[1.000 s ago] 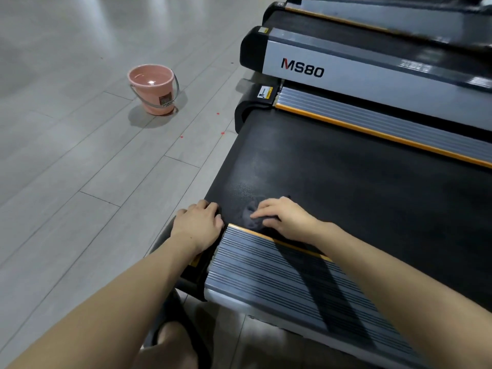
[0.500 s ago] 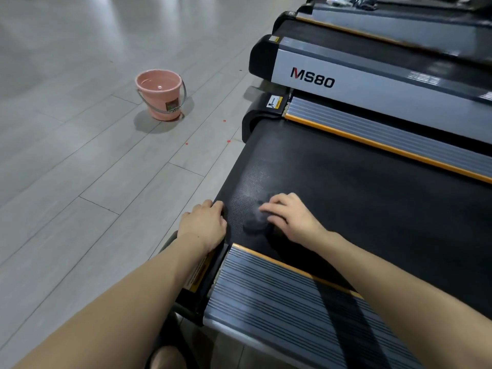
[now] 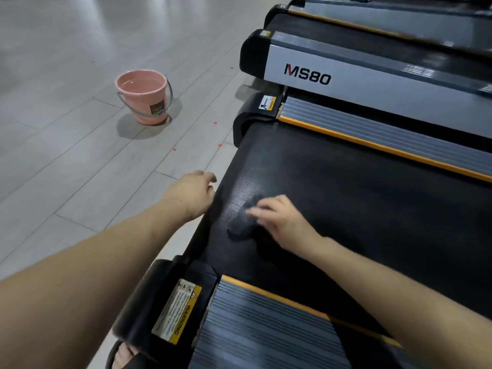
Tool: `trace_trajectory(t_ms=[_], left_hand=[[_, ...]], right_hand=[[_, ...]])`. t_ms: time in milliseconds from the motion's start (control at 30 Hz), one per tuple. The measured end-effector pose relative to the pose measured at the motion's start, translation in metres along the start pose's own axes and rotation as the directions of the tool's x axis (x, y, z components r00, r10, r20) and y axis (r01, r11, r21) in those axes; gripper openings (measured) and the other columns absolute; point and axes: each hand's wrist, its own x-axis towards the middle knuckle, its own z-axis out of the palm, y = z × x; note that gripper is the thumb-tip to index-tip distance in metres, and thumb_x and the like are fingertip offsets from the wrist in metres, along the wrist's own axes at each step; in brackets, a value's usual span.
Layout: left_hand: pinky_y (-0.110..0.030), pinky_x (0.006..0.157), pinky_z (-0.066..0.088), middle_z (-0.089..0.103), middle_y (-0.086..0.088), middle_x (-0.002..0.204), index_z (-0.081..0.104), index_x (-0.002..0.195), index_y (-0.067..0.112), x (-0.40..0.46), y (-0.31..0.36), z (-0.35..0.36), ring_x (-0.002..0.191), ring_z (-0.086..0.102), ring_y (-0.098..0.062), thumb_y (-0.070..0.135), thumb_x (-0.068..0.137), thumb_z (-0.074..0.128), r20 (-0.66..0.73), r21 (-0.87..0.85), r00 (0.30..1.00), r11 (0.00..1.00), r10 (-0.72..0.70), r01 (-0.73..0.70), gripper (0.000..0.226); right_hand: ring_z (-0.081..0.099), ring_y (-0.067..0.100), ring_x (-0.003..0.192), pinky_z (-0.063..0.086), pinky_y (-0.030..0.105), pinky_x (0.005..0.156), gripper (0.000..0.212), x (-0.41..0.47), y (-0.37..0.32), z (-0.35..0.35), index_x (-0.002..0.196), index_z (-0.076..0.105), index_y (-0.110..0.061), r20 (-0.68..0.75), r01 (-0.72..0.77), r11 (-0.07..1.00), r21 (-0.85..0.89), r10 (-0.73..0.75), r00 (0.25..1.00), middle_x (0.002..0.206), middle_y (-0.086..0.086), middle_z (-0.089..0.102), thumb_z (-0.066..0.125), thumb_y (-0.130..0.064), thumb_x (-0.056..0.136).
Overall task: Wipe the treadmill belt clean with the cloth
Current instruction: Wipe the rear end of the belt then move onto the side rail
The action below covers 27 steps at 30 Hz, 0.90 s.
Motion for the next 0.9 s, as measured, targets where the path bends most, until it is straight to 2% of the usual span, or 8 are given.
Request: trace_trajectory(t_ms=[133,267,433,567,633,700,800,900], left_hand=[[-0.046,0.104,0.046,0.051,-0.004,0.144,0.055,0.136,0.024,0.027,0.014,0.024,0.127,0.052,-0.031,0.029,0.101,0.042,-0.074,-0.105,0.996,0.992,0.057,-0.065,0.038],[-0.046,0.106,0.044,0.053,-0.004,0.141,0.054,0.136,0.024,0.04,0.02,0.046,0.128,0.052,-0.03,0.029,0.1,0.044,-0.069,-0.138,0.993,0.985,0.096,-0.105,0.038],[-0.043,0.107,0.044,0.055,-0.002,0.142,0.053,0.138,0.023,0.05,0.017,0.053,0.128,0.053,-0.026,0.028,0.1,0.044,-0.071,-0.152,0.993,0.983,0.098,-0.108,0.039],[-0.041,0.103,0.046,0.056,0.004,0.139,0.055,0.134,0.028,0.052,0.016,0.052,0.125,0.054,-0.022,0.027,0.101,0.043,-0.121,-0.217,0.992,0.975,0.026,-0.052,0.035],[-0.042,0.101,0.048,0.057,0.005,0.137,0.055,0.132,0.03,0.053,0.018,0.051,0.123,0.055,-0.022,0.029,0.101,0.043,-0.134,-0.245,0.991,0.969,-0.009,-0.025,0.033],[-0.044,0.099,0.049,0.057,0.007,0.136,0.055,0.13,0.032,0.052,0.022,0.054,0.123,0.056,-0.022,0.031,0.1,0.041,-0.123,-0.227,0.992,0.973,0.007,-0.035,0.033],[-0.042,0.1,0.049,0.055,0.012,0.143,0.053,0.136,0.035,0.051,0.027,0.058,0.126,0.054,-0.017,0.033,0.1,0.038,-0.125,-0.22,0.991,0.975,-0.054,0.026,0.039],[-0.033,0.099,0.046,0.052,0.016,0.146,0.052,0.142,0.036,0.053,0.028,0.06,0.129,0.052,-0.013,0.035,0.101,0.04,-0.125,-0.224,0.987,0.972,-0.102,0.072,0.042]], right_hand=[[0.052,0.037,0.084,0.035,0.027,0.082,0.023,0.079,0.089,0.012,0.111,0.074,-0.022,-0.141,-0.329,0.941,-0.076,0.317,0.938,0.098,0.004,0.065,0.061,-0.022,0.092],[0.053,0.034,0.091,0.034,0.025,0.084,0.026,0.11,0.115,0.018,0.118,0.071,-0.027,-0.146,-0.463,0.882,-0.084,0.449,0.882,0.108,0.003,0.066,0.057,-0.024,0.096],[0.053,0.022,0.106,0.041,0.037,0.097,0.045,0.08,0.085,0.027,0.128,0.06,-0.035,-0.074,-0.407,0.912,-0.057,0.403,0.912,0.124,-0.018,0.061,0.044,-0.06,0.094],[0.049,0.021,0.107,0.043,0.033,0.097,0.045,0.044,0.043,0.022,0.133,0.058,-0.03,-0.112,-0.249,0.968,-0.039,0.243,0.963,0.128,-0.013,0.058,0.056,-0.05,0.093],[0.049,0.023,0.108,0.042,0.031,0.098,0.042,0.046,0.053,0.023,0.134,0.059,-0.027,-0.105,-0.157,0.986,-0.058,0.15,0.983,0.128,-0.009,0.059,0.057,-0.043,0.094],[0.05,0.026,0.105,0.043,0.035,0.097,0.039,0.072,0.089,0.027,0.132,0.06,-0.029,-0.089,-0.145,0.984,-0.105,0.136,0.987,0.126,-0.008,0.06,0.053,-0.042,0.095],[0.048,0.034,0.105,0.044,0.044,0.094,0.037,0.133,0.162,0.027,0.132,0.059,-0.034,-0.132,-0.368,0.916,-0.161,0.349,0.928,0.128,-0.004,0.06,0.05,-0.041,0.096],[0.044,0.035,0.109,0.042,0.043,0.095,0.034,0.168,0.188,0.026,0.131,0.059,-0.032,-0.17,-0.64,0.764,-0.083,0.622,0.764,0.131,0.001,0.057,0.052,-0.036,0.098]])
